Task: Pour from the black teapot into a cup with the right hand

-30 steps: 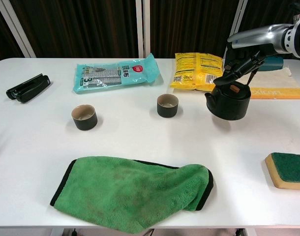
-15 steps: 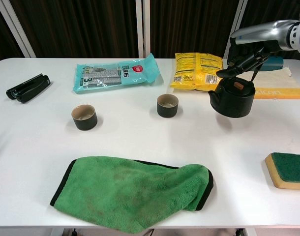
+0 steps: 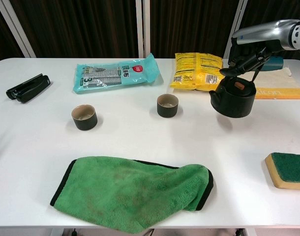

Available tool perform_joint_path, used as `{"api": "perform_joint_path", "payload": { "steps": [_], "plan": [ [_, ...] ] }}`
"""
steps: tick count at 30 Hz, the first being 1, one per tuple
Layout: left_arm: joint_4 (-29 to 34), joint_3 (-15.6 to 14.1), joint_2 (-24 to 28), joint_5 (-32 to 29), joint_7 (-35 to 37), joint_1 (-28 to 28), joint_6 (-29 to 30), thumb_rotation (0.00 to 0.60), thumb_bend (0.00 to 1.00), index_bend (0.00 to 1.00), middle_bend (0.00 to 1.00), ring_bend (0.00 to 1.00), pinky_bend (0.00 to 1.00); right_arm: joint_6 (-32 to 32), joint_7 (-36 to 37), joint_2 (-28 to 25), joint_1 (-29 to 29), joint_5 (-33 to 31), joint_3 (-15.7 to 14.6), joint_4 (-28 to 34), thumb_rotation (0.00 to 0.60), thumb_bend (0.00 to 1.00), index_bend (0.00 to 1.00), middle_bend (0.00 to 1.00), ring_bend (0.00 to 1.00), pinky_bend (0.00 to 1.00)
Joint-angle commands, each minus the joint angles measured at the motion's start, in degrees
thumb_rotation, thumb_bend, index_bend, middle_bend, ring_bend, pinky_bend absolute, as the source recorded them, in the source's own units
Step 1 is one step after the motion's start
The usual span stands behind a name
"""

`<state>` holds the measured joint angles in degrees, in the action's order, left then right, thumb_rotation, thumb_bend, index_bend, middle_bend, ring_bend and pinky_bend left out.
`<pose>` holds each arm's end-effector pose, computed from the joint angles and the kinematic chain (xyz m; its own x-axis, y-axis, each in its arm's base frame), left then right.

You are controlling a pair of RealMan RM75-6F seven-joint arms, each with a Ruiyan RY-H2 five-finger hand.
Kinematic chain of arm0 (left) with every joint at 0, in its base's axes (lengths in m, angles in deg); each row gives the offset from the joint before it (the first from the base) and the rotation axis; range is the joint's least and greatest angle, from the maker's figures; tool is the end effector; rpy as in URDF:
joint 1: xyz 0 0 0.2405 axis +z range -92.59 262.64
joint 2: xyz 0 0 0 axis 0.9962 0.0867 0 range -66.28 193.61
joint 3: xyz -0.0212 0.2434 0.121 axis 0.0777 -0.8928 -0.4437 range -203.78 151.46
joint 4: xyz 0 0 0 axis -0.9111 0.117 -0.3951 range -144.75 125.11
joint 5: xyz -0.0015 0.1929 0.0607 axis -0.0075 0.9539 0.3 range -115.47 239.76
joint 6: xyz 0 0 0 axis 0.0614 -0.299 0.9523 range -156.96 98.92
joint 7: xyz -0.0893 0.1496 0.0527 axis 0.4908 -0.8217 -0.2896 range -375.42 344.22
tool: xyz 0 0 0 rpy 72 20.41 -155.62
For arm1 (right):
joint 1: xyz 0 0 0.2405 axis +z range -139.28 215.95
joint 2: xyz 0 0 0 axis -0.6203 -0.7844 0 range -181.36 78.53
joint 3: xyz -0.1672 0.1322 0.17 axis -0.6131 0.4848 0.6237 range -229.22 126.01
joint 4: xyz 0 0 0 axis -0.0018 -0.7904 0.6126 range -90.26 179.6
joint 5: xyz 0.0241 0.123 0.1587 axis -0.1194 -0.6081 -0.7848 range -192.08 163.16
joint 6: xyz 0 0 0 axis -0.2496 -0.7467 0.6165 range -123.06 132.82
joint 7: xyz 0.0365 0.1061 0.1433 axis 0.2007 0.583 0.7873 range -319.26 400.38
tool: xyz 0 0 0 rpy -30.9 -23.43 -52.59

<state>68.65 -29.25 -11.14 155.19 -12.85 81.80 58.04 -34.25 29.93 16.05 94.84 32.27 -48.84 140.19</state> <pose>-0.3421 0.1896 0.1096 0.4126 0.0836 0.9071 0.9085 -0.1099 -0.4031 -0.1514 -0.4105 0.0437 0.4465 -0.5083 0.7364 -0.8923 -0.3143 0.3241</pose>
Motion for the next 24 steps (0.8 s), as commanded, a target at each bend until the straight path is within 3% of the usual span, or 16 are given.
{"api": "perform_joint_path", "payload": {
  "steps": [1,24],
  "plan": [
    [0.1,0.0,0.0,0.0,-0.1,0.0,0.0,0.6,0.13,0.21,0.09,0.07,0.23,0.1,-0.1,0.0,-0.1,0.1,0.0,0.0,0.437,0.48,1.0,1.0,0.96,0.38],
    [-0.3,0.0,-0.1,-0.2,0.3,0.1,-0.1,0.6,0.13,0.21,0.09,0.07,0.23,0.6,-1.1,-0.7,-0.3,-0.5,0.6,0.4,0.511,0.6,1.0,1.0,0.96,0.41]
  ]
}}
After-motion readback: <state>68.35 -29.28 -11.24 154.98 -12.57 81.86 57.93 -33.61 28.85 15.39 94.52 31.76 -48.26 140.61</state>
